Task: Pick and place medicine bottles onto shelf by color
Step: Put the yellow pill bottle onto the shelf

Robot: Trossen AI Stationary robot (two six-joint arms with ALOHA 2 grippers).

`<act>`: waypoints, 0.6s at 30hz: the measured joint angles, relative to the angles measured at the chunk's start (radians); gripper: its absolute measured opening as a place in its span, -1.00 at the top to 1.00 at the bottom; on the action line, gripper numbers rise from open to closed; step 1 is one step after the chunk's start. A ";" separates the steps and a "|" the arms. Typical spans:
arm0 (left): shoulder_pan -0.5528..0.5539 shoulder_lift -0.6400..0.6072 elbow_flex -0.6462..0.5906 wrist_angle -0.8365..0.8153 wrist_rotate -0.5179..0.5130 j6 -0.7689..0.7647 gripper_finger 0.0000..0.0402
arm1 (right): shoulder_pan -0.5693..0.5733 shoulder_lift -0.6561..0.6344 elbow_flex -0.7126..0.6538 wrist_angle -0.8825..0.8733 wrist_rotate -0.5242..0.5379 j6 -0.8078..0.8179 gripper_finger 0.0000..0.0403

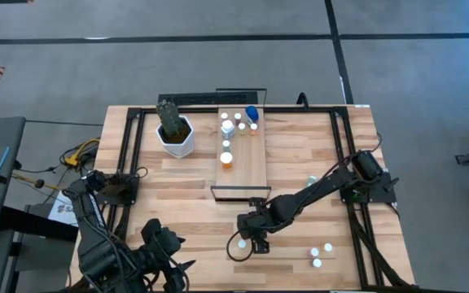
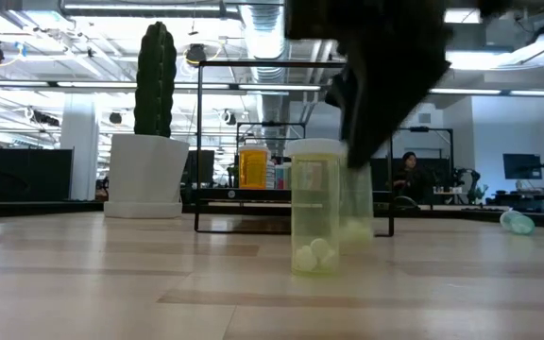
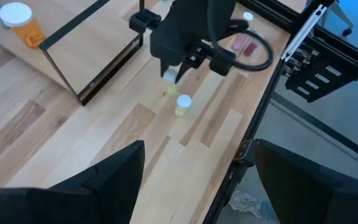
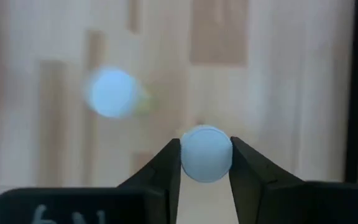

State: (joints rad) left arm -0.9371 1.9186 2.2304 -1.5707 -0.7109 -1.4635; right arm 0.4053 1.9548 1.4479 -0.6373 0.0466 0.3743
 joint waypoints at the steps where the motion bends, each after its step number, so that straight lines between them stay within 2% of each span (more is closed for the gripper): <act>1: 0.000 0.000 0.000 0.000 0.000 0.000 -0.42 | 0.000 -0.011 0.011 -0.017 -0.011 0.003 0.40; 7: 0.000 -0.003 0.000 0.000 0.008 0.000 -0.42 | 0.007 -0.080 0.121 -0.205 -0.052 0.003 0.35; 14: 0.022 -0.018 0.000 -0.001 0.019 0.065 -0.42 | 0.006 -0.257 0.195 -0.377 -0.051 0.018 0.35; 18: 0.049 -0.024 0.000 0.000 0.026 0.121 -0.42 | -0.006 -0.371 0.197 -0.417 0.006 0.026 0.33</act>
State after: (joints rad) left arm -0.8880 1.8944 2.2307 -1.5711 -0.6849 -1.3427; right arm 0.3995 1.5841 1.6451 -1.0544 0.0526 0.4000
